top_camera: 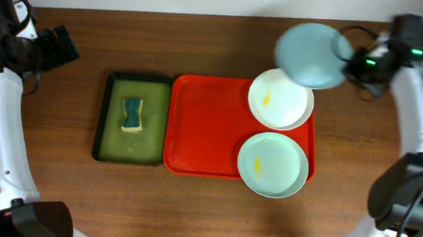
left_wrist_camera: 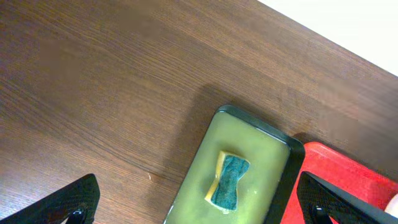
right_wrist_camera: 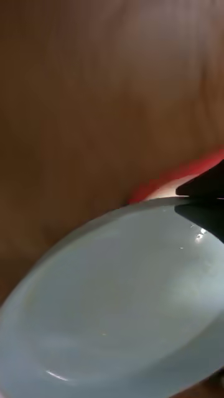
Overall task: Clean dirty plates on tray and stack at the side
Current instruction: 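Set the plate down on the table right of the red tray, then move right gripper to the pale green plate rim and grip it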
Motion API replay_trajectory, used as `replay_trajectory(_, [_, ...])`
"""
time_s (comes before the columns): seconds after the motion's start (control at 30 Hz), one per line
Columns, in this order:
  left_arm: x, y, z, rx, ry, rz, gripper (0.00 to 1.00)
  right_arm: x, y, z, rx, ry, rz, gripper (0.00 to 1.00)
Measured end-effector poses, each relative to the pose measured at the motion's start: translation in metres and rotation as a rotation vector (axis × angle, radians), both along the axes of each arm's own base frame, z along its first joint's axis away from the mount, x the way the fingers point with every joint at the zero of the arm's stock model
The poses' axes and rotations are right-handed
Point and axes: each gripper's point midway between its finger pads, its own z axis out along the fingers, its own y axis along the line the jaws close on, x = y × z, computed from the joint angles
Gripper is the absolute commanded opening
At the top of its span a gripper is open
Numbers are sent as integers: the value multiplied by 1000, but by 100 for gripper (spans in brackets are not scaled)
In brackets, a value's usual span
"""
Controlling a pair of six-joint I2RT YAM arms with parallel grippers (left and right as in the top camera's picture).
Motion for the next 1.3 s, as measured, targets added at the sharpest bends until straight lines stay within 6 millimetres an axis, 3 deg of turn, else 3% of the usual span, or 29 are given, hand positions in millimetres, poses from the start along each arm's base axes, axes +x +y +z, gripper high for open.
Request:
replay_trajectory(0.07, [0,0,0,-1,1,0,99,-39,-69,-10,4,77,-113,4])
replay_trajectory(0.17, [0,0,0,-1,1,0,99,-88,-116,-42,31,181,-224,4])
replay_trajectory(0.3, [0,0,0,-1,1,0,99,-121,-112,-102,17,288,-231,4])
replay_trajectory(0.47, [0,0,0,0,1,0,99,-127,-106,-110,-12,301,-129,8])
replay_trajectory(0.5, [0,0,0,0,1,0,99,-126,-101,-111,-15,307,-101,9])
replay_trajectory(0.57, [0,0,0,0,1,0,99,-125,-89,-111,-15,319,-61,41])
replay_trajectory(0.6, [0,0,0,0,1,0,99,-122,-81,-111,-18,323,-33,48])
replay_trajectory(0.7, [0,0,0,-1,1,0,99,-139,-65,-109,29,399,-2,48])
replay_trajectory(0.73, [0,0,0,0,1,0,99,-160,-40,-89,148,494,40,48])
replay_trajectory(0.77, [0,0,0,-1,1,0,99,-157,-29,-73,175,487,85,49])
replay_trajectory(0.8, [0,0,0,0,0,0,99,-165,-17,-66,200,525,129,49])
replay_trajectory(0.87, [0,0,0,0,1,0,99,-177,34,-56,212,607,321,50])
replay_trajectory(0.93, [0,0,0,0,1,0,99,-187,80,-68,161,666,503,49])
replay_trajectory(1.0, [0,0,0,-1,1,0,99,-190,102,-86,87,678,611,47])
replay_trajectory(1.07, [0,0,0,0,1,0,99,-192,107,-98,13,692,641,40])
replay_trajectory(1.13, [0,0,0,-1,1,0,99,-191,104,-107,-32,691,637,41])
replay_trajectory(1.2, [0,0,0,0,1,0,99,-186,95,-116,-88,682,608,34])
replay_trajectory(1.3, [0,0,0,0,1,0,99,-184,87,-118,-136,692,565,26])
